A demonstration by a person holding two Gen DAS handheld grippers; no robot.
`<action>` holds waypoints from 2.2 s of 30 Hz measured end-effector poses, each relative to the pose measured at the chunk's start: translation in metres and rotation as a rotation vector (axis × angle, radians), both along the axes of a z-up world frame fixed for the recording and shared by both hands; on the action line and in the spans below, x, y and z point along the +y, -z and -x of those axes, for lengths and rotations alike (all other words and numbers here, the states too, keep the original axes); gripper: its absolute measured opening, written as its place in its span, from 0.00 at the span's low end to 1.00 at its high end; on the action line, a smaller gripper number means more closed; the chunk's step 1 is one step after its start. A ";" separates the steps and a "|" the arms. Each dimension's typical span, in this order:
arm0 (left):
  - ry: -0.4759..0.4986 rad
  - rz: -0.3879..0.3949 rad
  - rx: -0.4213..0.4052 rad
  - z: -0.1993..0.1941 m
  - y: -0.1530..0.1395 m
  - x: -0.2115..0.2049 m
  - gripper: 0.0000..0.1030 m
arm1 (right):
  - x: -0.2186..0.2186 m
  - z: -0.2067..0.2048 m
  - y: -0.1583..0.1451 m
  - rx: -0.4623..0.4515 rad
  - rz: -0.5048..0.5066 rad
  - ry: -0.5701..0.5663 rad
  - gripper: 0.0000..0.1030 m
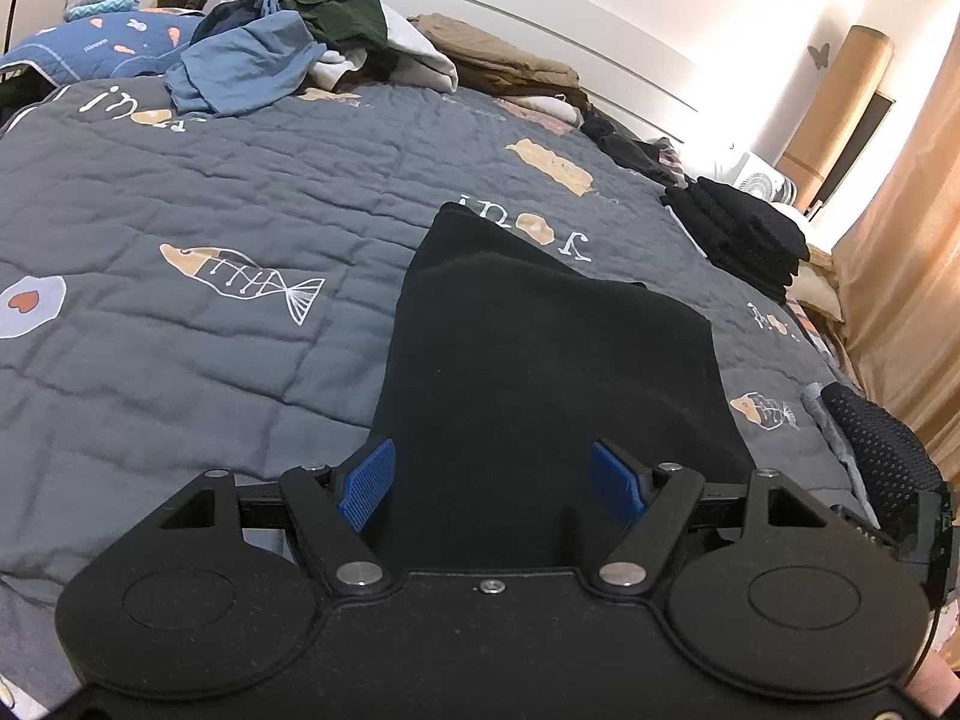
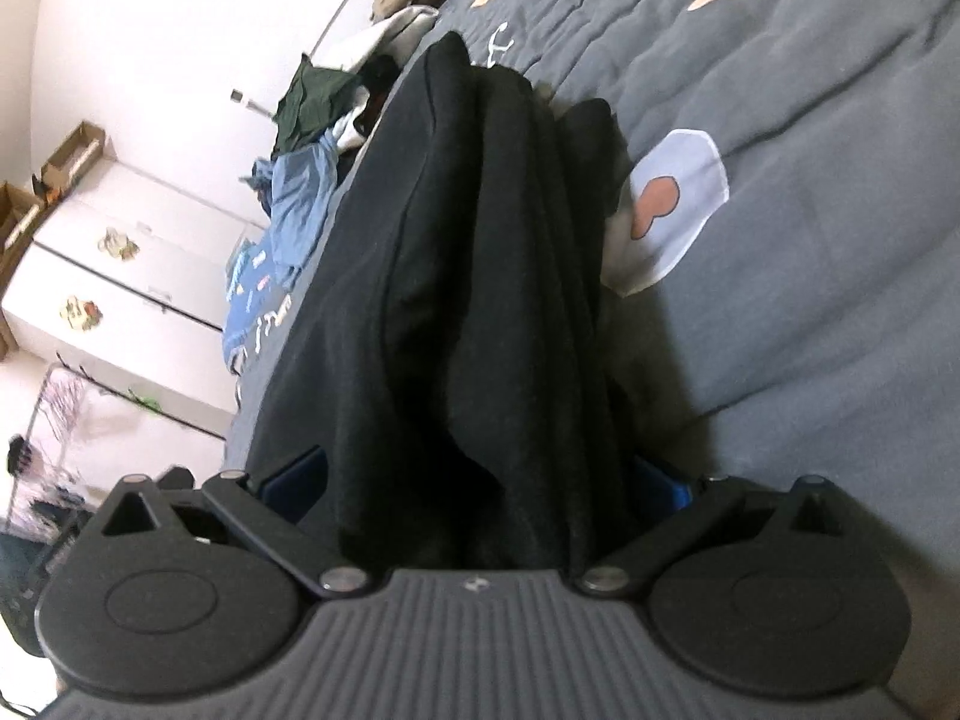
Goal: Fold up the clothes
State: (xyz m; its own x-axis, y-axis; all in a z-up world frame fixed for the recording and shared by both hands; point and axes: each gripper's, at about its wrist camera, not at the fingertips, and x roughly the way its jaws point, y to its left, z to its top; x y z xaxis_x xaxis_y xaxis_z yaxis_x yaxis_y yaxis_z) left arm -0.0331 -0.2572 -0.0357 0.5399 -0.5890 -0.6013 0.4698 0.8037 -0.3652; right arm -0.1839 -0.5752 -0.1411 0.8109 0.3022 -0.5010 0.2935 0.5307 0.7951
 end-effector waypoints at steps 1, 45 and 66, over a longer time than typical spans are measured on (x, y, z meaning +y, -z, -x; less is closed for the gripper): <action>-0.002 -0.002 0.001 0.000 0.000 0.000 0.70 | -0.001 -0.001 0.000 0.003 -0.002 -0.002 1.00; -0.020 -0.029 -0.005 0.000 0.001 -0.002 0.70 | -0.015 -0.025 0.010 -0.062 -0.017 -0.032 0.69; 0.022 -0.036 -0.054 -0.028 -0.016 0.004 0.70 | -0.024 -0.011 0.008 -0.078 -0.011 -0.052 0.36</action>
State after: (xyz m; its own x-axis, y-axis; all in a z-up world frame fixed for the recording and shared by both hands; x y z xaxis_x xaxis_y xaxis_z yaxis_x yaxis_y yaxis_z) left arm -0.0049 -0.2528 -0.0199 0.5596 -0.5793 -0.5926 0.5058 0.8052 -0.3094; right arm -0.1729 -0.5988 -0.1495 0.8302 0.3503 -0.4337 0.2027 0.5351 0.8201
